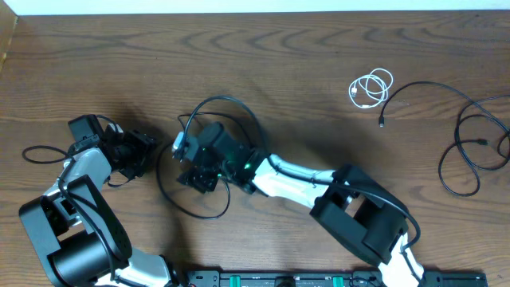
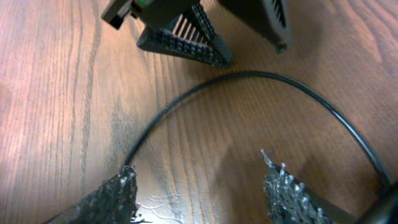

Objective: Untangle cables

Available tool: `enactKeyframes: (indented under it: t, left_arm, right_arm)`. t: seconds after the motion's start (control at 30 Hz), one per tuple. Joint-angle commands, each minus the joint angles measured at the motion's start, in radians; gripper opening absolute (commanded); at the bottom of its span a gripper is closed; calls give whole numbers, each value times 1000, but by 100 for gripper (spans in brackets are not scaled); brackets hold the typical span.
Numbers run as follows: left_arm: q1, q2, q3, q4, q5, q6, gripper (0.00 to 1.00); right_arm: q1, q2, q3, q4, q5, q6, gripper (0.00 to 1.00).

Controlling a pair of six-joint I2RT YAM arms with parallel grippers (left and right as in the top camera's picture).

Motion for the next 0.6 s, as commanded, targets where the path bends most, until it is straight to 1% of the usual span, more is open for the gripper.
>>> enactKeyframes:
  t: [0.0, 0.07, 0.13, 0.17, 0.23, 0.33, 0.43, 0.5, 0.57]
  left_arm:
    - [5, 22, -11, -17, -48, -2, 57]
    - [5, 22, -11, -17, -59, -2, 57]
    - [5, 22, -11, -17, -59, -2, 56]
    - [4, 22, -11, -17, -58, -2, 51]
    - [-3, 22, -11, -18, -58, -2, 47]
    - [-43, 22, -13, -22, -58, -1, 45]
    - [-93, 22, -20, -20, -59, 3, 45]
    - [-132, 23, -22, -20, -58, 2, 45]
    - [-174, 23, -22, -20, -58, 2, 45]
  right_arm:
    - [40, 20, 8, -2, 84, -58, 68]
    - [56, 26, 8, -6, 114, -82, 72]
    - [67, 35, 8, -7, 168, -82, 73]
    - [67, 40, 8, -6, 187, -82, 73]
    - [61, 41, 8, -5, 223, -79, 74]
    - [29, 41, 8, -1, 239, -7, 75]
    - [-11, 41, 8, -6, 187, 50, 75]
    - [-43, 41, 8, -12, 90, 72, 73]
    - [-74, 41, 8, -11, -51, 80, 72]
